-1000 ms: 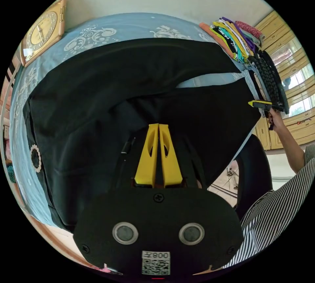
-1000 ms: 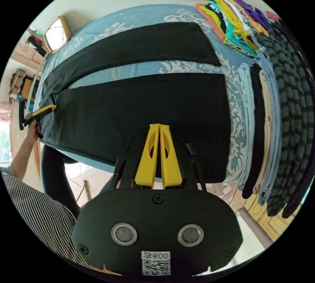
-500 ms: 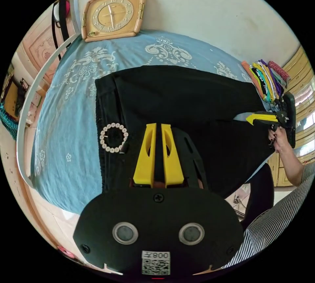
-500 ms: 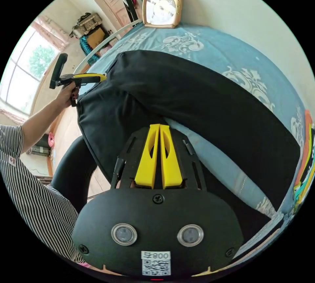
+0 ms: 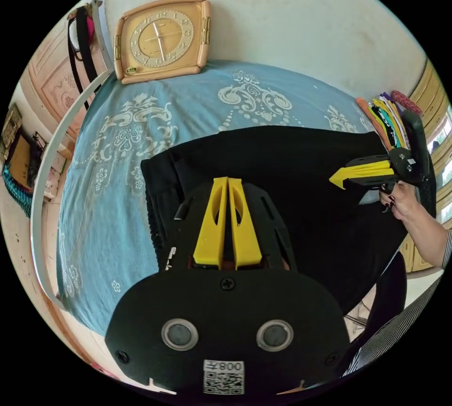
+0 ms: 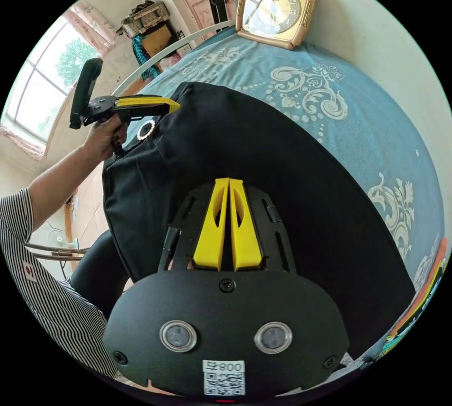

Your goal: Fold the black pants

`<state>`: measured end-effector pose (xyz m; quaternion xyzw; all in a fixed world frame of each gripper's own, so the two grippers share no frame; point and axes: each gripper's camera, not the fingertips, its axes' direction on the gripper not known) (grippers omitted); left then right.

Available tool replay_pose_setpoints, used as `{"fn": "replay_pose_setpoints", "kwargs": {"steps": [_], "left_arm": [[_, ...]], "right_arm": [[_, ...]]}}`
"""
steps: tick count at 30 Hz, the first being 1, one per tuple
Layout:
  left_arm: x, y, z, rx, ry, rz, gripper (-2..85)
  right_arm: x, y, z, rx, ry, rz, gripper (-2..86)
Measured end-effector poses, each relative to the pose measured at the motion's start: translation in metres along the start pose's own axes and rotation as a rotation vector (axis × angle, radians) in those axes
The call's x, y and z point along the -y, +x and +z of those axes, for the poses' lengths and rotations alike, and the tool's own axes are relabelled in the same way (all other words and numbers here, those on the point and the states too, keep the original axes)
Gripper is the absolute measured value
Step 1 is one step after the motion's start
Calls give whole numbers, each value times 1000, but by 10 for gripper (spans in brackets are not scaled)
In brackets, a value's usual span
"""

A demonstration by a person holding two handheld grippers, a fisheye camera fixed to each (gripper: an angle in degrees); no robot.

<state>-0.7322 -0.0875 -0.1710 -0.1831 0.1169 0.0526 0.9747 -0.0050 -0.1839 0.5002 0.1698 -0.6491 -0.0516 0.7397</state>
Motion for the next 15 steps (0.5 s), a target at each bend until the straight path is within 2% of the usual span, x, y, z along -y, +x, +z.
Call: {"fn": "replay_pose_setpoints", "kwargs": {"steps": [3,5,7,11,13,15], "left_arm": [[9,-13,9,-32,-32,-23,1],[8,-22,0,-67,-38,-48,1],[-7,-27,-22,-50,28,-46,1],[-82,-35,-76,-128,93,-37,1],[-120,-34,-88,-156,68,-62,1],[-157,-31,-86,-105,-48,-96,1]], "right_arm": [[12,22,59,-54,-99,21,0],[6,39,71,-16,-80,34,0],[-7,43,75,-56,-65,39,1],[-70,23,65,-8,23,-21,1],[-103,3,71,56,39,-64,1],[-131,-22,98,78,-11,-120,1]]}}
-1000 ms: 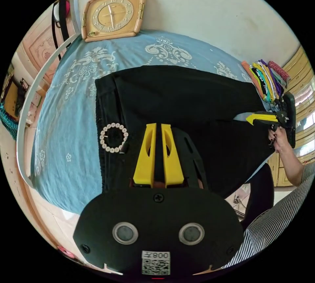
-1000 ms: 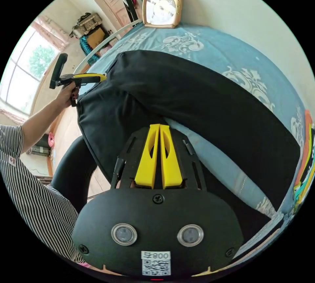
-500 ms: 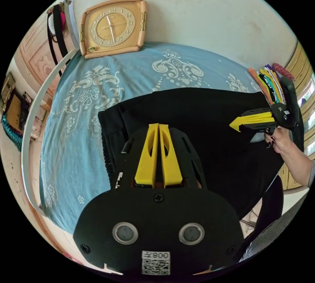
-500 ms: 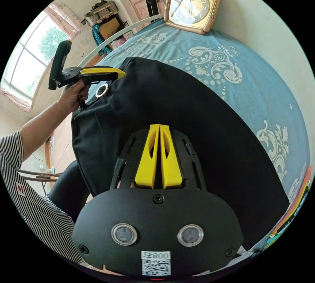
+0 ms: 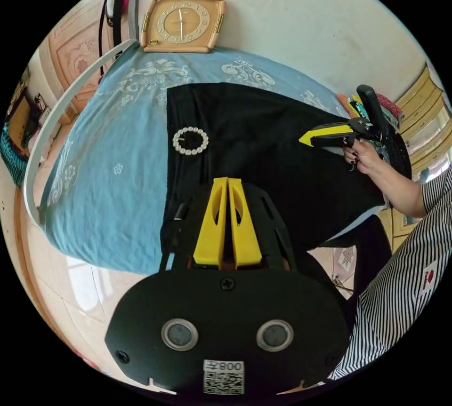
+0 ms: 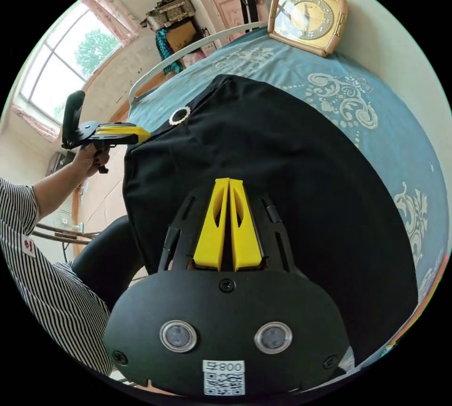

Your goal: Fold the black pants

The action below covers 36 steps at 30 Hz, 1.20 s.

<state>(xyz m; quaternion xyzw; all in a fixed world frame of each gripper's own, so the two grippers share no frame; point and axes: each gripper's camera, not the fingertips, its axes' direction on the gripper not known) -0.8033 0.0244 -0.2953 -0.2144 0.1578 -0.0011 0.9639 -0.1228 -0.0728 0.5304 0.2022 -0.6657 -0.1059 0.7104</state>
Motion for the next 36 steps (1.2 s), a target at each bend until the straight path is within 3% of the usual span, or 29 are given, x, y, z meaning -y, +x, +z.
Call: {"fn": "replay_pose_setpoints", "kwargs": {"steps": [2,5,7,12,16,24,29,32,36], "left_arm": [[-16,-4,6,42,-37,-25,1],[-18,-16,-8,-30,-24,-135,1],[-12,-14,-22,-4,44,-107,0],[22,-18,-26,18,35,-45,0],[25,-27,-28,-35,23,-87,0],[97,-28,-68,-75,211,4,1],[164,-31,-60,-12,180,47,1],[196,-37,-40,24,58,42,2],[212,-37,-48,-23,64,46,2]], "right_arm": [[-25,-16,57,-46,-119,-28,1],[-44,-9,68,-9,-83,9,1],[-51,-6,69,43,-79,-18,1],[-64,34,61,-63,35,68,1],[-85,71,120,-15,-29,114,2],[-94,88,131,-16,10,63,1],[-52,158,140,-81,58,112,2],[-33,192,168,-131,26,154,2],[-38,217,197,-58,19,178,2]]}}
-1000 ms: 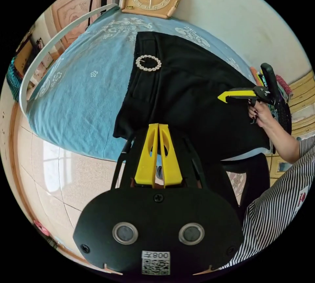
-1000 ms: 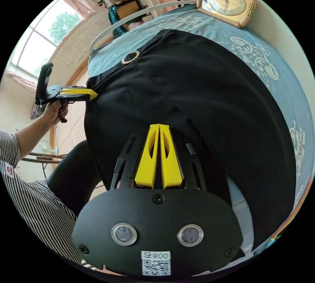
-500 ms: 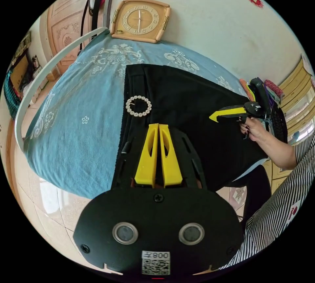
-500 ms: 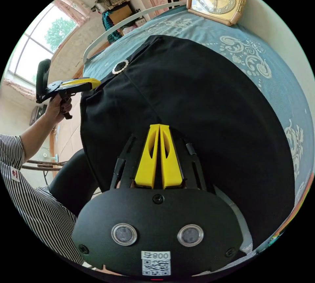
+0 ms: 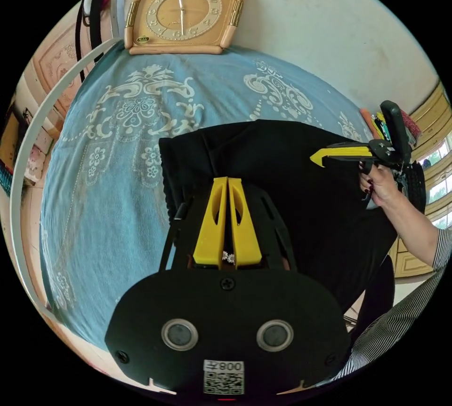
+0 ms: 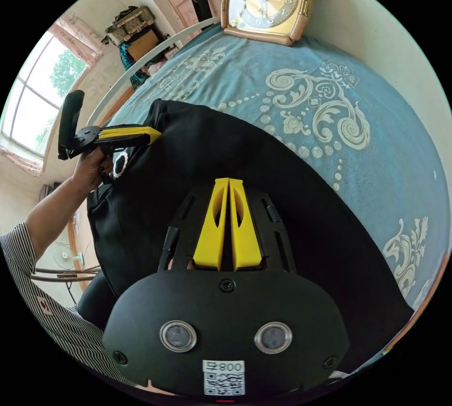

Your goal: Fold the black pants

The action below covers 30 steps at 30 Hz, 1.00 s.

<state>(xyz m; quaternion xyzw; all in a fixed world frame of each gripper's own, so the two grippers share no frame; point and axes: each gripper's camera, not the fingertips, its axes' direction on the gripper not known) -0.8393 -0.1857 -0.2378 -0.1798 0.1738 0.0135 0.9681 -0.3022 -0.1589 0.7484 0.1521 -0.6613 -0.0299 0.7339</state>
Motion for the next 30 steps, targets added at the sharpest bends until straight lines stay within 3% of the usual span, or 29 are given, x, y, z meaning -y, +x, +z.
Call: {"fn": "replay_pose_setpoints", "kwargs": {"steps": [5,10,14,18,26,30], "left_arm": [[15,4,-26,-2,103,19,3],[42,-1,-20,-43,14,-11,8],[66,10,-48,1,127,75,30],[104,14,-45,-4,3,166,88],[164,27,-33,-30,-183,274,116],[186,51,-18,51,-277,363,119]], "right_arm": [[-11,8,9,7,53,-10,2],[-3,21,38,27,3,11,4],[-3,21,22,11,89,-51,14],[21,30,30,-49,66,-88,48],[69,56,72,-159,-102,-146,85],[78,63,93,-151,-163,-141,92]]}}
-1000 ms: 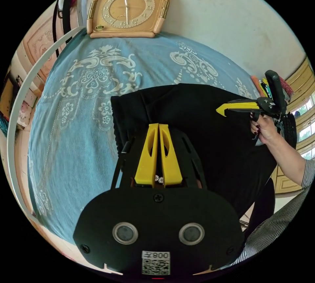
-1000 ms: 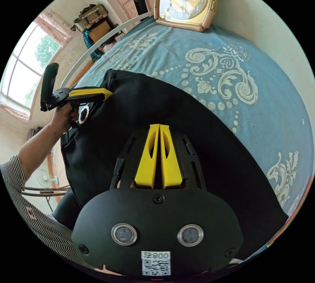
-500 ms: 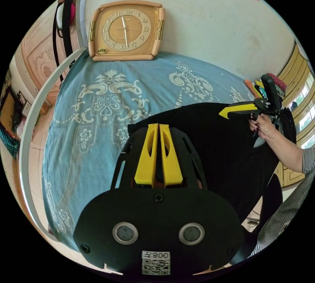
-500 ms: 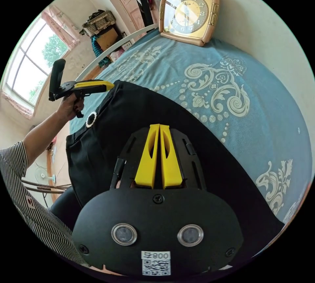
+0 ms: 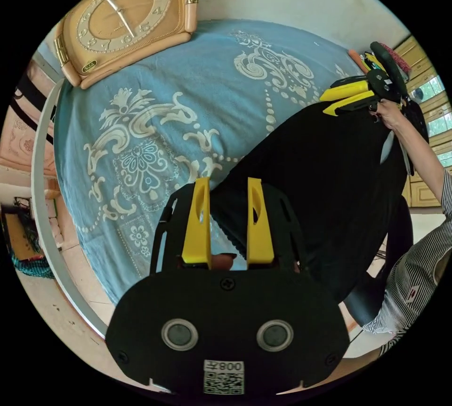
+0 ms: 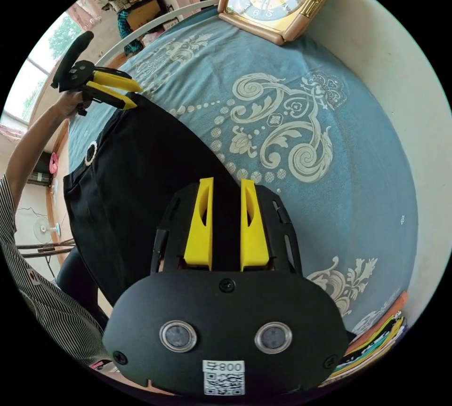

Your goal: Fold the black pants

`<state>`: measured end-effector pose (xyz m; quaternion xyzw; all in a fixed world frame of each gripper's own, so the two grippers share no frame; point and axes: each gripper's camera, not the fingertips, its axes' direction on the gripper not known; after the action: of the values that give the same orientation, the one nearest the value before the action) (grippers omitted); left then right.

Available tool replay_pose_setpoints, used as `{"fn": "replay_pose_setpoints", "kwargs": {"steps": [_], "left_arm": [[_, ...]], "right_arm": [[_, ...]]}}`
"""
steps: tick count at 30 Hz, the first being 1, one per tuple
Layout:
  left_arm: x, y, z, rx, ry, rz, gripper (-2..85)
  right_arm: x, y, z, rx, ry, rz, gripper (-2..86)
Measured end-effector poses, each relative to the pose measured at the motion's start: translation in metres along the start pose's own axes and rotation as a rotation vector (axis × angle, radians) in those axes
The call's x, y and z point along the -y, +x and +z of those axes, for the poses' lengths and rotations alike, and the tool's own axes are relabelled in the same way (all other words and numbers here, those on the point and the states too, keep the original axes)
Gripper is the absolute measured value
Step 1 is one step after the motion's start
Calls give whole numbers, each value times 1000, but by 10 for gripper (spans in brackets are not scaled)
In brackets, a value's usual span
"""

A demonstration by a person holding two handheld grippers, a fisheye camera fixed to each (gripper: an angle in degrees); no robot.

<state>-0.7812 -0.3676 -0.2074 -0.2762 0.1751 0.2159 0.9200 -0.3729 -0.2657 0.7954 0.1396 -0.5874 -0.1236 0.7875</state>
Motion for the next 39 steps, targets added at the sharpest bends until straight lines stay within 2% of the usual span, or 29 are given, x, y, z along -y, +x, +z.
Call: {"fn": "replay_pose_setpoints", "kwargs": {"steps": [7,11,17,23,29,39], "left_arm": [[29,12,-6,-23,-43,36,117],[44,29,-9,8,-61,89,114],[59,50,-7,40,-83,127,97],[67,66,-5,-50,-95,105,48],[65,99,-8,48,-91,115,26],[35,160,-27,156,-25,136,17]], "right_arm": [[30,-13,14,-32,-48,-59,85],[36,-20,17,-125,-104,-109,81],[48,-17,18,-83,-95,-101,84],[72,-29,14,-93,-127,-125,74],[89,-39,1,-83,-138,-89,25],[79,-82,-73,-109,-53,-49,9]]}}
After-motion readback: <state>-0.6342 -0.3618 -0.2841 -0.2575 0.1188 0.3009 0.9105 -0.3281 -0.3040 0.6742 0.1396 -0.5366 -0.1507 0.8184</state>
